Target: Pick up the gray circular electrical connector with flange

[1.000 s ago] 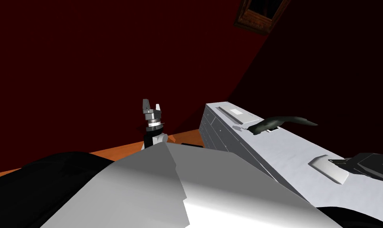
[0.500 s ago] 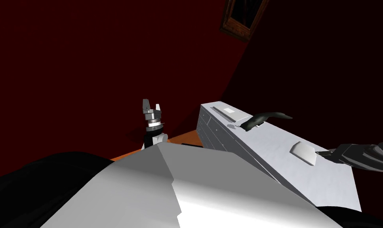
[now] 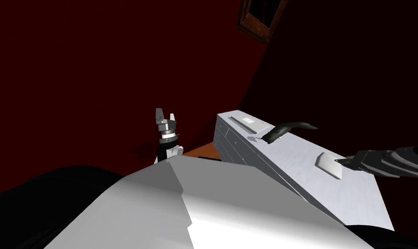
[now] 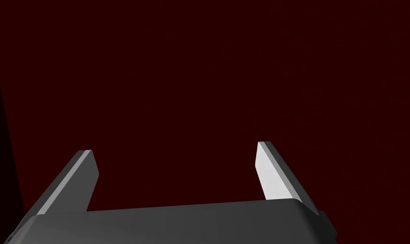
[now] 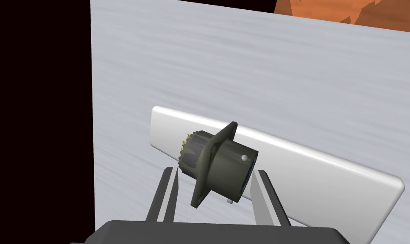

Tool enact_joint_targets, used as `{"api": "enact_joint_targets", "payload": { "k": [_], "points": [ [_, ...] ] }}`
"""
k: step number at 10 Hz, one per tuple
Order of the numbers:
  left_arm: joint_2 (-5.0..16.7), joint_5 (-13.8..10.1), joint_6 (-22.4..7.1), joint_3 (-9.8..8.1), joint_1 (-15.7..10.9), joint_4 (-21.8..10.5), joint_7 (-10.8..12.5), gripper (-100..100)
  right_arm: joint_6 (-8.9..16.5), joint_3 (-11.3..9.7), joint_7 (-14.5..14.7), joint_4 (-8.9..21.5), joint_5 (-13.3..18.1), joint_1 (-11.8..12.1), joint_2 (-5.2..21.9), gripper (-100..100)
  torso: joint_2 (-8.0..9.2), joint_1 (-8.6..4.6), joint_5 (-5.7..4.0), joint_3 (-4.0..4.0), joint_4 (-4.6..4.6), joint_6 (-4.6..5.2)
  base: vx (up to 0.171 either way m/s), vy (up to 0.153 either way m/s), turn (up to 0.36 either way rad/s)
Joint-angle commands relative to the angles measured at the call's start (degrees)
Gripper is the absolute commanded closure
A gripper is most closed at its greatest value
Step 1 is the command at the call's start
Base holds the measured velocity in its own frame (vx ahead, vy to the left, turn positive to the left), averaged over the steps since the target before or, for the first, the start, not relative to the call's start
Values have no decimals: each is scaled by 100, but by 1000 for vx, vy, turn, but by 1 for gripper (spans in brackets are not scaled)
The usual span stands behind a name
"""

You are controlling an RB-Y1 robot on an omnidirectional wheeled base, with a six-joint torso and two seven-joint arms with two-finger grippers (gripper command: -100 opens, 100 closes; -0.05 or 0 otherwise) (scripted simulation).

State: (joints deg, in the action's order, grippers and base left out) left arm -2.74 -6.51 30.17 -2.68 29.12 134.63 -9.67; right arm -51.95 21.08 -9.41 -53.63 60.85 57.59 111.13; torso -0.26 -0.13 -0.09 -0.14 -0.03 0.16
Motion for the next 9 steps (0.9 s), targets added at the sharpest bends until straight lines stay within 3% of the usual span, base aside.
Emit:
{"api": "enact_joint_targets", "payload": {
  "k": [1,7,8,9],
  "points": [
    [0,0,0,0,0,0,0,0,51,-39,145,50,-253,121,115,100,0,0,0,0,0,0,67,13,-130],
    [0,0,0,0,0,0,0,0,5,161,361,-219,-156,-32,335,100,1,-2,1,0,0,2,74,17,-194],
    [0,0,0,0,0,0,0,0,24,125,350,-150,-247,40,340,100,-5,1,0,-3,-1,5,49,18,-75],
    [0,0,0,1,-1,0,0,0,29,125,372,-150,-259,51,346,0,4,-3,-2,0,-1,-9,6,3,9]
  ]
}}
